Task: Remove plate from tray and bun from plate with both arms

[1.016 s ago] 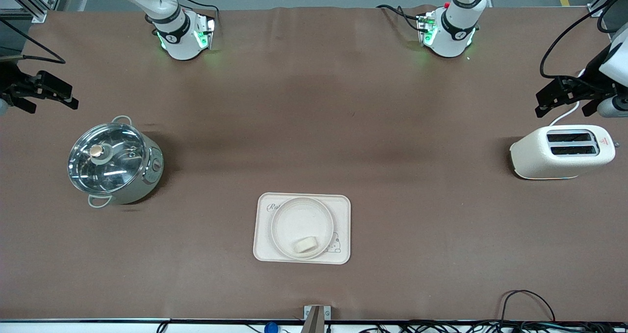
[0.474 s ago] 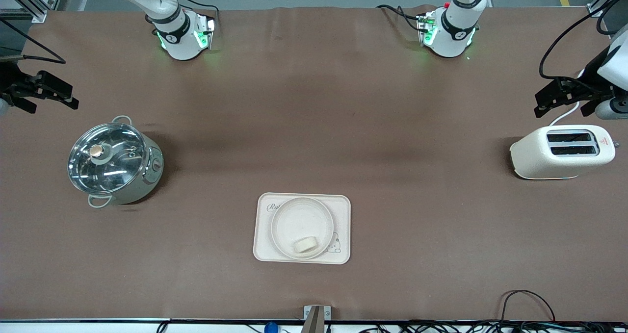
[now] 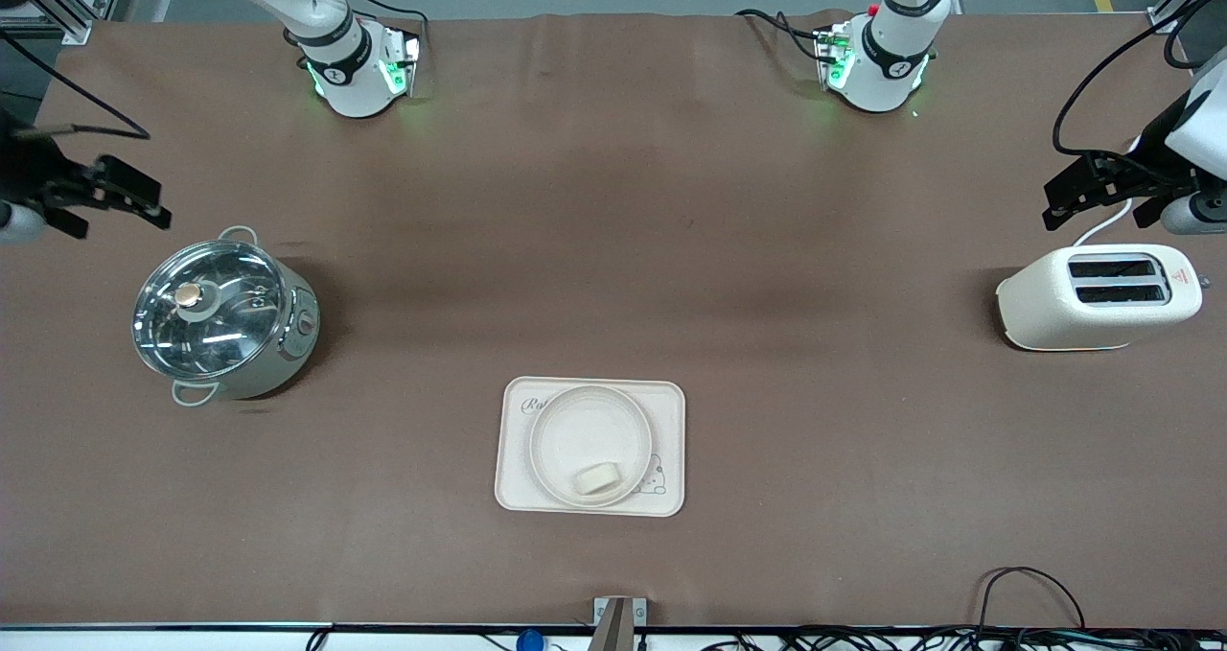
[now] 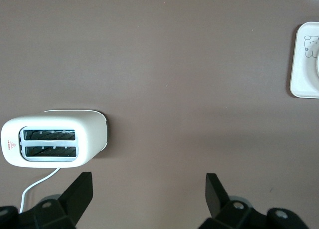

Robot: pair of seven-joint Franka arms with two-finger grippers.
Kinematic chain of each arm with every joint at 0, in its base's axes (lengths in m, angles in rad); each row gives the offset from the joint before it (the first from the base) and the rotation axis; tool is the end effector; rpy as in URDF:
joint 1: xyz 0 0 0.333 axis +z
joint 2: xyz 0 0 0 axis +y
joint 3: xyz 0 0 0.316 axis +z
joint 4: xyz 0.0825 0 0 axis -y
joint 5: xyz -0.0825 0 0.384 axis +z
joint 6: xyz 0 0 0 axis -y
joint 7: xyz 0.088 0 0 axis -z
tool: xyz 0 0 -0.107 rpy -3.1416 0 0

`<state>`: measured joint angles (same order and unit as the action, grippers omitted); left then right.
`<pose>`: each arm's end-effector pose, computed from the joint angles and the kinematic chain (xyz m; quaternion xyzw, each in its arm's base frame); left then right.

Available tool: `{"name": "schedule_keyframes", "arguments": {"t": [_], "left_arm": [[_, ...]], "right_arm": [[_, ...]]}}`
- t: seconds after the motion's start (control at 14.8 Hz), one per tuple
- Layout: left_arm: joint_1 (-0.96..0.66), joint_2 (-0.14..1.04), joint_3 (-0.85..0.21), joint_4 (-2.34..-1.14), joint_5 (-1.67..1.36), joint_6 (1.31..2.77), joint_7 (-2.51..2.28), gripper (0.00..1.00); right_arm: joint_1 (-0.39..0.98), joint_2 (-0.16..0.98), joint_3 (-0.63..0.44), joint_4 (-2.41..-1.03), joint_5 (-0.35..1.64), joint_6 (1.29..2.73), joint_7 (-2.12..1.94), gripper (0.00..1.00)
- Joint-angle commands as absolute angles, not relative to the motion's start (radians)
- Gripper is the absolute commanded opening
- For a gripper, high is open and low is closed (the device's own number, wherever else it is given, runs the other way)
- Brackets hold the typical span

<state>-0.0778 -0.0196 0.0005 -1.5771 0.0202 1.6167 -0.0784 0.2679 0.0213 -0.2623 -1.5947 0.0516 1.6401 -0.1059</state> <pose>0.5518 -0.0407 0.6366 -0.9995 -0.0004 -0.0303 0.0078 0.5669 0.0099 0.6079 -0.9982 -0.0543 -0.0136 0.0223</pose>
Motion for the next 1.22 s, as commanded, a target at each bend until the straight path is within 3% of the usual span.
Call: {"name": "schedule_keyframes", "arguments": {"t": [0.0, 0.74, 1.15], "left_arm": [[-0.075, -0.034, -0.003, -1.586, 0.032, 1.621, -0.072, 1.0], [-0.069, -0.028, 0.002, -1.58, 0.026, 1.621, -0.071, 1.0], [-0.071, -0.029, 0.0, -1.58, 0.025, 1.621, -0.069, 1.0]], "right_arm": [[0.325, 0.148, -0.262, -1.578, 0.072, 1.759, -0.094, 1.0], [0.523, 0.678, -0.256, -1.416, 0.432, 2.2, 0.0, 1.0], [0.502, 0.923, -0.173, -1.149, 0.474, 2.206, 0.123, 0.76]]}}
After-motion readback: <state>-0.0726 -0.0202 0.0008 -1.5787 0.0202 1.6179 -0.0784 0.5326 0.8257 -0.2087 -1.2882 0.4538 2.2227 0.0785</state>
